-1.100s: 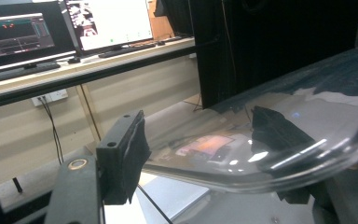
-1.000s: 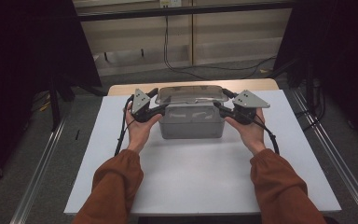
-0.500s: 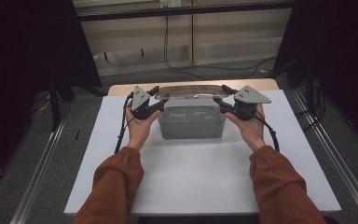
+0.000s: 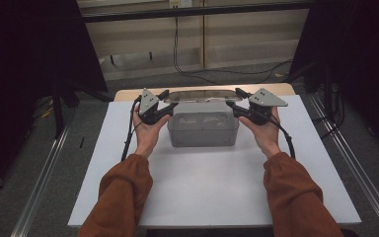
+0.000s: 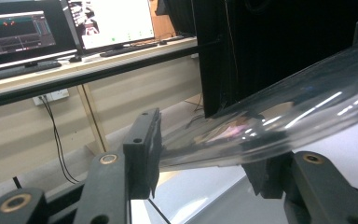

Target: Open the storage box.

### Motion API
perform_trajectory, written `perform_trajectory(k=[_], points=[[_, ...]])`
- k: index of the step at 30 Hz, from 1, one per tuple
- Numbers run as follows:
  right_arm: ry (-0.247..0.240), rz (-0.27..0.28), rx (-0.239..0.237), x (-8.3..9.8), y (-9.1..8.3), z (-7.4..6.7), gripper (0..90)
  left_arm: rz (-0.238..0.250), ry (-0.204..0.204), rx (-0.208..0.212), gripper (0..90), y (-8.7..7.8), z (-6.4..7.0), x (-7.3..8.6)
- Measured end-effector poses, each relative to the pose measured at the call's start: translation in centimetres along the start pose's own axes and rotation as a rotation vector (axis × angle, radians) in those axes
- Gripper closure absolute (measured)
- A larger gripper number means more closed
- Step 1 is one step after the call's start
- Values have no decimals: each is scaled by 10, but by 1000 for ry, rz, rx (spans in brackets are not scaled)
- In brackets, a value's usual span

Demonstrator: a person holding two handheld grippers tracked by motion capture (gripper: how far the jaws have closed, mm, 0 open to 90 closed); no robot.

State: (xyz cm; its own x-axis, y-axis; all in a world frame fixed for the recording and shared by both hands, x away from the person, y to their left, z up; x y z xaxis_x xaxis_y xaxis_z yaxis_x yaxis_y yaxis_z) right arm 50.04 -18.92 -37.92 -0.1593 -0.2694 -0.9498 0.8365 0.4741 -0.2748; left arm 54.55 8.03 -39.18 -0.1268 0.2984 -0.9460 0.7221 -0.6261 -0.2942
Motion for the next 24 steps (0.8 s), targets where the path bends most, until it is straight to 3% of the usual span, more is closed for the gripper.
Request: perform_trajectory(k=[3, 9, 14, 24], points=[[10, -10, -2, 0, 3, 2, 479, 8, -24, 1, 500, 1, 0, -1], [24, -18, 14, 4, 8, 7, 459, 1, -22, 4, 503, 1, -2, -1], [36, -20, 10, 3, 11, 10, 481, 5, -44, 4, 509, 1, -2, -3], [36, -23, 4, -1, 15, 16, 511, 7, -31, -4, 536, 3, -6, -7]])
Point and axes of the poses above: each handheld gripper's, and its own axes: y roughly forward along the jaws, x roughly out of its underside, z roughly to its right, the point moved 6 cm from there along y, roughly forward along the jaws, and after that the axes turned 10 degrees about -z, right-handed, at the moved point
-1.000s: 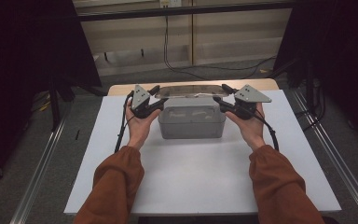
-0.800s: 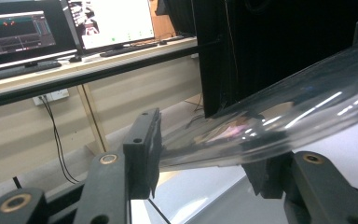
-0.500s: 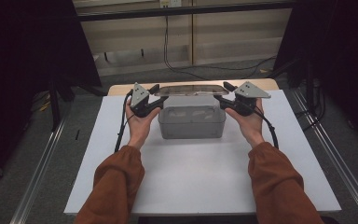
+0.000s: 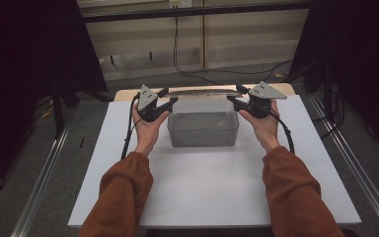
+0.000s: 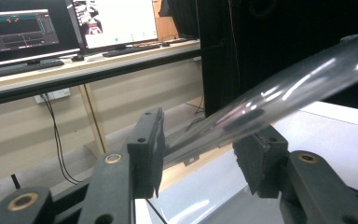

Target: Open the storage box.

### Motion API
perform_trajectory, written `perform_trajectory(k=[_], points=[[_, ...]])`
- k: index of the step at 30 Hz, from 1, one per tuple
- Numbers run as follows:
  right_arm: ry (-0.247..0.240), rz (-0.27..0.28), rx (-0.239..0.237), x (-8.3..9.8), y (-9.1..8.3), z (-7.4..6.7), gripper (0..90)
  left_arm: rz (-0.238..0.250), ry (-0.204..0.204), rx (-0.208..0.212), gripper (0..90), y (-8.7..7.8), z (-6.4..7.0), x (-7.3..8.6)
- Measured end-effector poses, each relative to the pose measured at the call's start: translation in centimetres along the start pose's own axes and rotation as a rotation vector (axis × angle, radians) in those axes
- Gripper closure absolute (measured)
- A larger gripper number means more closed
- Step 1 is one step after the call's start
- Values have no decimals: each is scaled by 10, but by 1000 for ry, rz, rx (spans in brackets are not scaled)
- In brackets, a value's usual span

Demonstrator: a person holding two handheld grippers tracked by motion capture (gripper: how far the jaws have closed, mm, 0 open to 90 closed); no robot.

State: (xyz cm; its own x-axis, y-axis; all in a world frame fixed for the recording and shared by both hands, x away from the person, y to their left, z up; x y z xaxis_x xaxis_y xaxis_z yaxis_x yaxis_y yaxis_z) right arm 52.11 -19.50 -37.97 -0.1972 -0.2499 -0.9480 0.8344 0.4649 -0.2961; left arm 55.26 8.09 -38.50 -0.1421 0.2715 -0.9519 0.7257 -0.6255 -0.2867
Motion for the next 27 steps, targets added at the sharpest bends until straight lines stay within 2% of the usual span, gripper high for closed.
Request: perform_trajectory(k=[10, 14, 21, 23, 24, 27], points=[[17, -6, 7, 2, 5, 7, 505, -8, 2, 0, 561, 3, -4, 0], [3, -2, 4, 2, 7, 6, 532, -8, 11, -3, 565, 3, -5, 0], [9, 0, -7, 3, 11, 9, 568, -13, -15, -6, 573, 13, -9, 3], [15, 0, -13, 2, 12, 10, 570, -27, -4, -11, 573, 15, -12, 4], [13, -2, -13, 1, 12, 11, 573, -21, -16, -16, 566, 16, -13, 3], [5, -2, -14, -3, 13, 11, 579, -24, -15, -20, 556, 18, -16, 2]])
Point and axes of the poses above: each handheld gripper's, and its own axes: y roughly forward along the jaws, x roughly out of its underside, z roughly to its right, the point moved 6 cm from there along y, roughly forward along the jaws, and after that the axes turned 10 degrees about -z, right-handed, at the moved point
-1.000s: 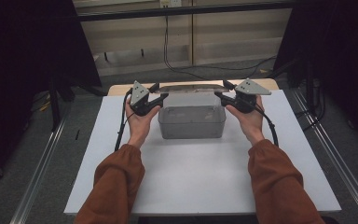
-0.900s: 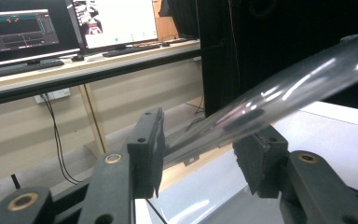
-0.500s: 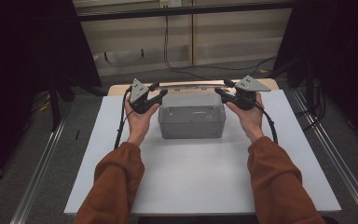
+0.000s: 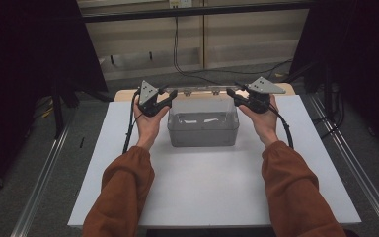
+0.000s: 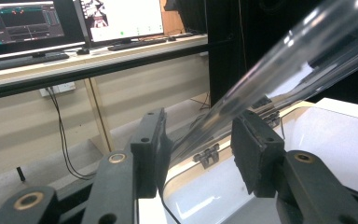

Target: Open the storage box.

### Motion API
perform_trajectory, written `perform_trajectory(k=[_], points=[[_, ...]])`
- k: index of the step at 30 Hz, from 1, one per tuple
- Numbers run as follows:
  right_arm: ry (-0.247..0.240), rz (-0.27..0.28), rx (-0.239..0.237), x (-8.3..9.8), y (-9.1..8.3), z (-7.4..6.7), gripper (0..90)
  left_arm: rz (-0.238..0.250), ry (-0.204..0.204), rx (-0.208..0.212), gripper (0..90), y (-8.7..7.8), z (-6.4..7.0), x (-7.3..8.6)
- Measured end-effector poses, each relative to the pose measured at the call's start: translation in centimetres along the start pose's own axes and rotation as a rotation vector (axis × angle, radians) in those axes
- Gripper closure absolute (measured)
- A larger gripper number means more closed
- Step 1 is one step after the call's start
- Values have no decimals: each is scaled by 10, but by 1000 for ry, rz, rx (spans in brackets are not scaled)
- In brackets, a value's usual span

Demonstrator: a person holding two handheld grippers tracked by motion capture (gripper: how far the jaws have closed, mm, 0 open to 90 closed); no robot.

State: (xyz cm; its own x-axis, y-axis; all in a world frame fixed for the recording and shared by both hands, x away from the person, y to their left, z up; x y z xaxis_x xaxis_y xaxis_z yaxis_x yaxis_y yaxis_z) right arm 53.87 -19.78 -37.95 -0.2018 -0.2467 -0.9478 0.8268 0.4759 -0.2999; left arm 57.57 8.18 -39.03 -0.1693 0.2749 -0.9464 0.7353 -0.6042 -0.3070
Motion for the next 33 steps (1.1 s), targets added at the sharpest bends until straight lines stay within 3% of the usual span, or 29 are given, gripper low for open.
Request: perform_trajectory(k=[8, 19, 23, 30, 33], points=[[16, 12, 8, -1, 3, 4, 595, -1, 10, -1, 595, 3, -1, -3], [27, 8, 20, -2, 14, 10, 592, 4, -15, -15, 590, 9, -7, -6], [39, 12, 20, 1, 18, 11, 594, -6, 17, -21, 610, 12, -7, -5], [45, 18, 21, 0, 19, 14, 608, -11, 1, -41, 554, 17, -12, -3], [44, 17, 22, -1, 20, 15, 612, -31, 19, -37, 559, 18, -13, -2]])
Point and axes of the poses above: each handheld gripper's, and its own axes: y roughly forward along the jaws, x roughly out of its underside, z roughly to its right, the point moved 6 cm from there along y, roughly forward along the jaws, and after that the axes turned 10 degrees about -z, right-handed, at the moved point
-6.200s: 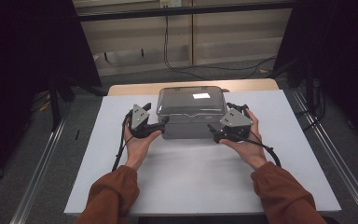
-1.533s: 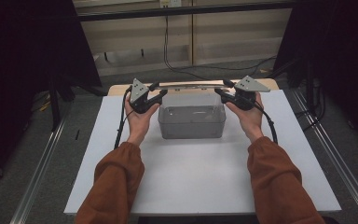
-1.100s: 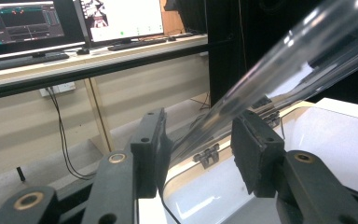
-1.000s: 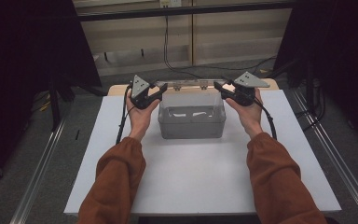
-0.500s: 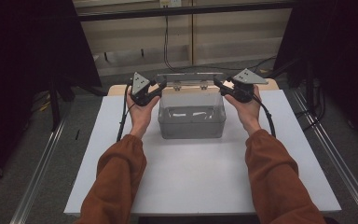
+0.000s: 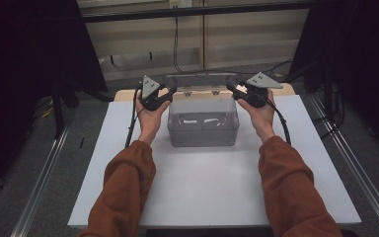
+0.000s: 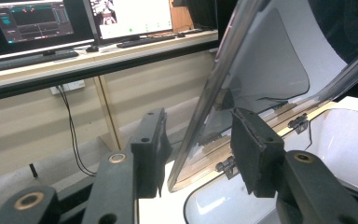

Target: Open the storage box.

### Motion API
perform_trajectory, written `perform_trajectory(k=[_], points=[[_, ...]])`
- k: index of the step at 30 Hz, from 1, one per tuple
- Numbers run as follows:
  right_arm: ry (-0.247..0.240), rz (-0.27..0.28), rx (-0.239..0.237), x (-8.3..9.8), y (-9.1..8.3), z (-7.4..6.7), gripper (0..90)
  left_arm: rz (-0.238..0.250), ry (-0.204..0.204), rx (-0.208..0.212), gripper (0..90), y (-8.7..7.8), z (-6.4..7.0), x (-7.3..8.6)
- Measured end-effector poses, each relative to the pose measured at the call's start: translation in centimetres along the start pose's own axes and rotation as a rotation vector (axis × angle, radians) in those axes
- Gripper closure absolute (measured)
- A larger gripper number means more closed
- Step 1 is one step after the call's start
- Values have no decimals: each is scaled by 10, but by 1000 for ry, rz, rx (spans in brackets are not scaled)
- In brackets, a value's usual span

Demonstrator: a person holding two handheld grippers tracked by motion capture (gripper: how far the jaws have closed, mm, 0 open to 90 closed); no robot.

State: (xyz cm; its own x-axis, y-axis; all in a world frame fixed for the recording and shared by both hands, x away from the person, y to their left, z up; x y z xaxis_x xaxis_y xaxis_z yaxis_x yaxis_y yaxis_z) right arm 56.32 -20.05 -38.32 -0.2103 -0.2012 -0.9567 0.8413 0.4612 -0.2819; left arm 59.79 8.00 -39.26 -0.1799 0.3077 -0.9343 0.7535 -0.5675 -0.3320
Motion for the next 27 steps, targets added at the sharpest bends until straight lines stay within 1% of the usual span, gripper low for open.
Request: perform_trajectory(k=[1, 3, 4, 5, 7, 10, 12, 13, 15, 16, 17, 18, 19, 20, 21, 22, 24, 27], points=[[0, 0, 0, -1, 0, 0, 613, 13, -18, 4, 560, 1, 1, -1], [-4, 0, -1, -1, 1, 1, 614, 6, -9, 6, 571, 2, 0, -1], [1, -2, 0, -2, 1, 2, 615, 17, -20, 8, 571, 3, 1, -2], [1, -1, 3, -2, 2, 2, 616, 11, -9, 9, 577, 3, 0, -1], [4, 1, 2, -2, 2, 2, 618, 24, -42, 16, 583, 5, 0, -1], [7, 5, 4, -3, 3, 3, 621, 17, -22, 8, 605, 7, 0, -1], [3, 5, 8, -4, 4, 4, 621, 18, -16, 5, 617, 8, 0, -1], [-3, 3, 10, -4, 5, 4, 622, 9, -5, -1, 619, 8, 0, -1], [-4, -2, 15, -3, 5, 5, 621, 15, -14, 0, 624, 9, 0, -1], [-24, -11, 32, -3, 6, 6, 617, 6, -2, -3, 628, 9, -1, -1], [-38, -18, 45, -2, 7, 7, 614, 12, -5, -5, 635, 9, -1, -2], [-35, -18, 44, -1, 7, 7, 610, 8, -5, -4, 642, 9, -2, -2], [-24, -18, 37, 0, 8, 8, 606, 19, -17, -4, 647, 10, -2, -3], [-21, -22, 37, 1, 9, 8, 602, 19, -18, -6, 652, 10, -2, -3], [-19, -21, 34, 2, 9, 8, 598, 13, -5, -7, 655, 10, -4, -3], [-19, -23, 34, 3, 10, 8, 597, 17, -10, -7, 657, 11, -4, -3], [-12, -23, 33, 3, 11, 9, 598, 12, -1, -10, 660, 11, -4, -3], [-11, -30, 44, 6, 12, 12, 581, 13, -9, -10, 662, 12, -5, -4]])
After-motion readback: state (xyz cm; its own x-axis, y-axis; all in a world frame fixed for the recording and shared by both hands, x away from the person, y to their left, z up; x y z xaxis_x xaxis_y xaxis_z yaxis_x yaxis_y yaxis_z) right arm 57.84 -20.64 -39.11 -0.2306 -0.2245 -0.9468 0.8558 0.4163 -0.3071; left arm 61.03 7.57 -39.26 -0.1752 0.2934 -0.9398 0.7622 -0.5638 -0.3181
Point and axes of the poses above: each handheld gripper's, and its own axes: y roughly forward along the jaws, x roughly out of its underside, z roughly to its right, the point moved 6 cm from there along y, roughly forward along the jaws, and after that the axes turned 10 degrees about -z, right-handed, at the moved point
